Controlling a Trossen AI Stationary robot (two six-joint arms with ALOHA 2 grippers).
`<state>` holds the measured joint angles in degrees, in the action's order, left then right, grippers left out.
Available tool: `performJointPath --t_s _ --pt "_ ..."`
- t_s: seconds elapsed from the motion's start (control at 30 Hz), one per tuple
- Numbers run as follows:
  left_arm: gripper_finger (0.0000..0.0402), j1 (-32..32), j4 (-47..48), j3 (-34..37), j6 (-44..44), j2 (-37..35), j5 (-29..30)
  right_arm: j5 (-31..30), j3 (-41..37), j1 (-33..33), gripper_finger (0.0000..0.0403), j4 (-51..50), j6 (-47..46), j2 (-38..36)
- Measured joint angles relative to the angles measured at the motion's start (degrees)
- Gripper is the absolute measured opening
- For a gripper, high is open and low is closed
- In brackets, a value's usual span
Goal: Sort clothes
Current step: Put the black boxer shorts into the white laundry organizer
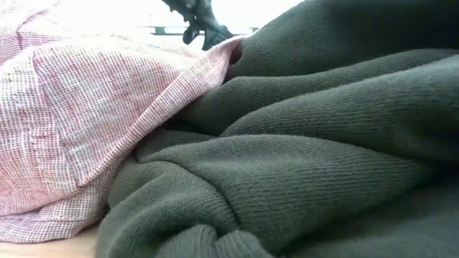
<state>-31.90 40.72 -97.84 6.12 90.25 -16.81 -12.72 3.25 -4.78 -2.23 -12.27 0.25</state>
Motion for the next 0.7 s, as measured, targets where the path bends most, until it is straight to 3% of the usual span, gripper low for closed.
performJointPath --t_s 0.6,0.7 --pt "0.0003 0.0 5.3 0.1 -1.5 16.6 0.6 0.0 0.0 0.0 0.0007 0.0 0.0 0.0" --pt "0.0004 0.0 7.2 0.0 0.0 19.5 2.9 0.0 0.0 0.0 0.0007 0.0 0.0 0.0"
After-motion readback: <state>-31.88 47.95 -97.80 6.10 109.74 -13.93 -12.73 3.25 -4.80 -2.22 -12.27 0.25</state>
